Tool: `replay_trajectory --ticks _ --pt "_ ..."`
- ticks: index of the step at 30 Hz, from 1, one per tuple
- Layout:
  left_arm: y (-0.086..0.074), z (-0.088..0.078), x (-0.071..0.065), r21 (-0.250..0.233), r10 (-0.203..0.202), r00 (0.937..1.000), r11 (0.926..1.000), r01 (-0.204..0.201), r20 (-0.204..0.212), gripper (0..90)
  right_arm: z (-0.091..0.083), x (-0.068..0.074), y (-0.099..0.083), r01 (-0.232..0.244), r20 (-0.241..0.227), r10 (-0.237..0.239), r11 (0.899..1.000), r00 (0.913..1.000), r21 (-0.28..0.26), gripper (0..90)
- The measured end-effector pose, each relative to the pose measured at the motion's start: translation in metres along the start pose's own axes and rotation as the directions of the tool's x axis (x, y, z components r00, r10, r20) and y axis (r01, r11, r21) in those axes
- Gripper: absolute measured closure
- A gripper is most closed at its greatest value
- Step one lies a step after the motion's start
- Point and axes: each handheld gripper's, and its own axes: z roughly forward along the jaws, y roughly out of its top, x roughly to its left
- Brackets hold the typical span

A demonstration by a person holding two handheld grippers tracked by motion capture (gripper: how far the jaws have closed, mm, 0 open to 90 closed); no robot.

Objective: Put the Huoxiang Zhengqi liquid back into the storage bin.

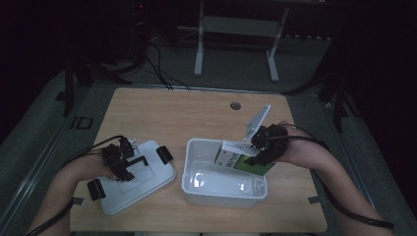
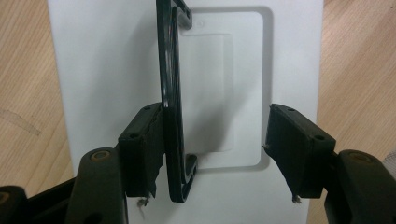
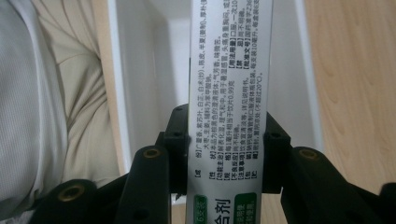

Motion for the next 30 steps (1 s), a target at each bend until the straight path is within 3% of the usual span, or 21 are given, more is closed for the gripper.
replay_trajectory --ticks 16,30 --pt "-0.003 0.0 0.0 0.003 -0.005 1.0 1.0 0.005 0.003 38.3 0.044 0.011 0.008 0.048 -0.06 -0.043 0.996 0.9972 0.078 64.1" --pt "-0.004 0.002 0.001 0.007 -0.007 1.0 0.9999 0.007 0.007 38.3 0.077 0.008 0.009 0.054 -0.09 -0.044 0.993 0.995 0.109 64.0"
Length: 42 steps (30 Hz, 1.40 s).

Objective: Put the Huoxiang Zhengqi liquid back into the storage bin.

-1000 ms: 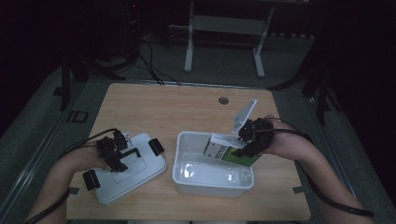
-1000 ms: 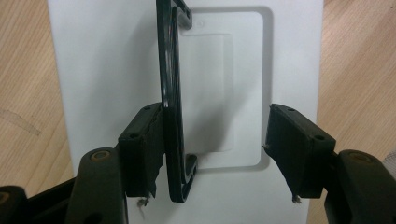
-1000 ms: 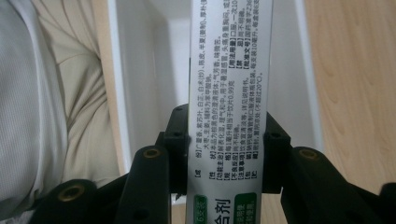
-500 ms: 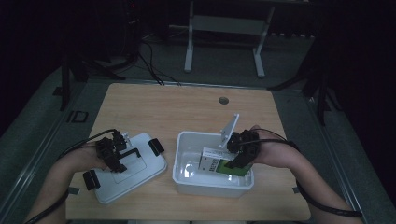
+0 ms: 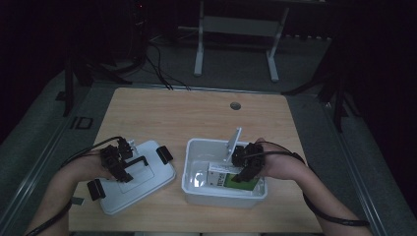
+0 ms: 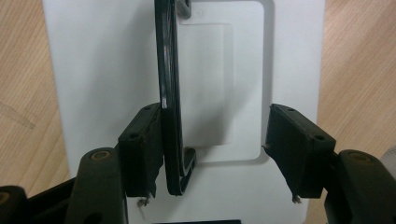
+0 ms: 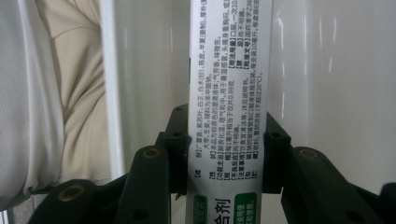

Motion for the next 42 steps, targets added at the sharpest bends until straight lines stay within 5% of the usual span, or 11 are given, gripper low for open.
replay_trajectory --ticks 26,42 --pt "-0.004 0.007 0.002 0.007 -0.009 0.9999 0.9999 0.008 0.014 38.3 0.047 -0.014 0.0 -0.016 -0.038 0.018 0.999 0.9991 0.048 63.7" --pt "-0.004 0.007 0.001 0.009 -0.009 0.9999 0.9999 0.008 0.009 38.3 0.059 -0.02 -0.007 -0.038 -0.05 0.042 0.997 0.9979 0.072 62.5"
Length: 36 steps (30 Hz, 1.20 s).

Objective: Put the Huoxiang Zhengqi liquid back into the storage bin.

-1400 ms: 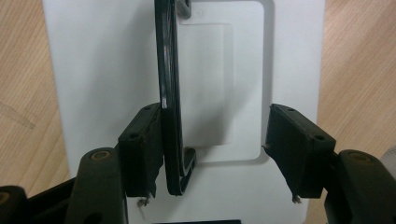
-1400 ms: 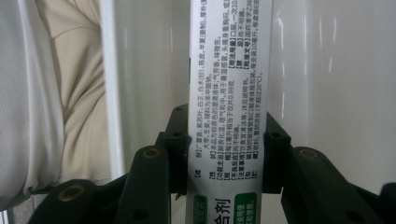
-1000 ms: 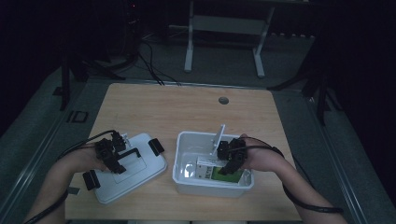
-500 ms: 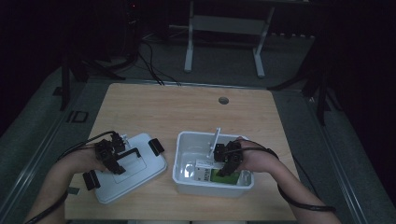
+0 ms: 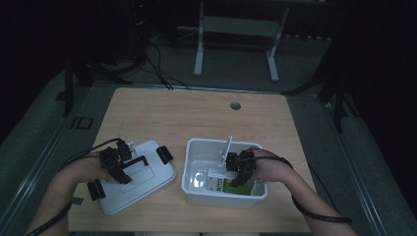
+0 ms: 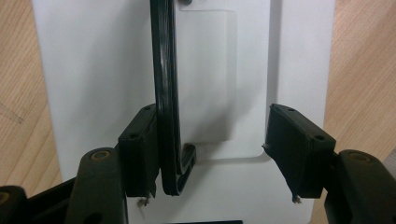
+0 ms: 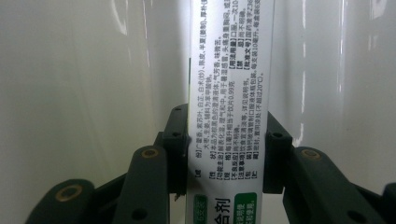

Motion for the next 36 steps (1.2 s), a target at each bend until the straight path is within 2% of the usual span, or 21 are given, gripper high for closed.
replay_trajectory --ticks 5,7,15,20,28,31,33,36 --pt "0.0 -0.001 0.0 0.001 -0.001 1.0 1.0 0.001 -0.005 38.3 -0.002 0.001 -0.001 -0.004 0.002 0.004 1.0 1.0 0.012 61.0" --pt "0.0 -0.001 0.0 0.003 -0.002 1.0 1.0 0.002 -0.005 38.3 -0.006 0.001 -0.002 -0.006 -0.009 0.006 1.0 0.9999 -0.002 60.1" --pt "0.001 -0.005 -0.002 0.004 0.002 0.9999 1.0 -0.001 -0.015 38.3 -0.03 0.007 -0.004 -0.005 0.012 0.006 0.999 0.9999 -0.035 59.9" --pt "0.001 -0.008 -0.002 0.003 0.002 0.9998 1.0 -0.002 -0.019 38.3 -0.048 0.008 -0.009 -0.009 0.025 0.011 0.997 0.9996 -0.073 59.4" --pt "0.003 -0.007 -0.002 0.007 0.004 0.9998 1.0 -0.004 -0.02 38.3 -0.068 0.008 -0.019 -0.015 0.056 0.021 0.995 0.9982 -0.096 58.4" --pt "0.003 -0.007 -0.002 0.003 0.008 0.9999 1.0 -0.008 -0.01 38.3 -0.075 0.007 -0.025 -0.022 0.067 0.029 0.995 0.9973 -0.102 58.3" --pt "0.002 -0.008 -0.002 -0.026 0.005 0.9998 0.9997 -0.005 0.02 38.3 -0.08 0.007 -0.029 -0.03 0.075 0.038 0.994 0.9964 -0.105 57.9" --pt "0.002 -0.008 -0.001 -0.03 0.002 0.9999 0.9995 -0.001 0.015 38.3 -0.086 0.006 -0.036 -0.041 0.088 0.051 0.992 0.9948 -0.116 57.2"
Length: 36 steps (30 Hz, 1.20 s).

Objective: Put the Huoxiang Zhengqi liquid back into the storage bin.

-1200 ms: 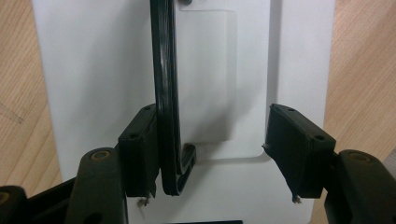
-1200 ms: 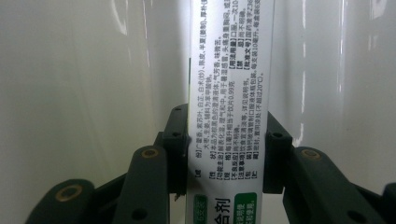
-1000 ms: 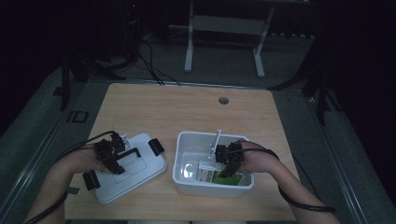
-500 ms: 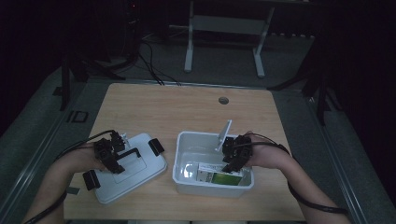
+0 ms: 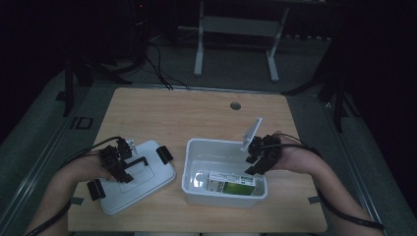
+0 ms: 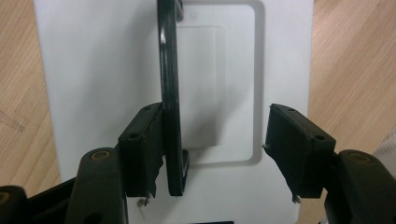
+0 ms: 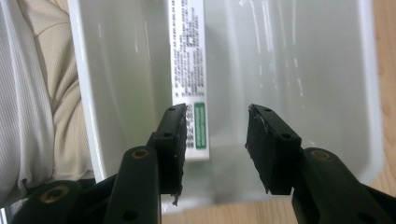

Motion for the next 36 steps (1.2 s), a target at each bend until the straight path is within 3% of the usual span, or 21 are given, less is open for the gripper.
replay_trajectory --ticks 9,16,22,26,28,32,36 --pt "0.003 0.002 0.0 0.014 0.008 0.9998 0.9999 -0.008 -0.016 38.3 -0.013 -0.008 -0.024 -0.055 0.031 0.056 0.998 0.998 -0.009 52.4" --pt "0.003 0.005 0.001 0.02 0.005 0.9998 0.9998 -0.005 -0.02 38.4 -0.014 -0.019 -0.047 -0.107 0.048 0.108 0.994 0.993 -0.019 46.0" --pt "0.002 0.007 0.004 0.008 -0.011 0.9991 0.9999 0.012 -0.042 38.5 -0.004 -0.023 -0.065 -0.054 0.078 0.054 0.999 0.9955 -0.003 39.3" --pt "0.004 0.008 0.004 -0.009 -0.011 0.9995 0.9999 0.01 -0.031 38.5 0.003 -0.023 -0.07 -0.064 0.065 0.063 0.998 0.9959 0.014 37.4" --pt "0.005 0.009 0.004 -0.01 -0.014 0.9993 0.9999 0.014 -0.035 38.7 0.012 -0.025 -0.074 -0.08 0.05 0.078 0.996 0.9957 0.027 31.8" --pt "0.007 0.011 0.005 -0.026 -0.008 0.9991 0.9996 0.007 -0.041 42.4 0.023 -0.028 -0.083 -0.113 0.038 0.111 0.993 0.9931 0.039 30.4" --pt "0.009 0.011 0.006 -0.039 0.008 0.9989 0.9992 -0.01 -0.046 57.5 0.03 -0.03 -0.09 -0.14 0.04 0.139 0.99 0.9894 0.024 24.7"
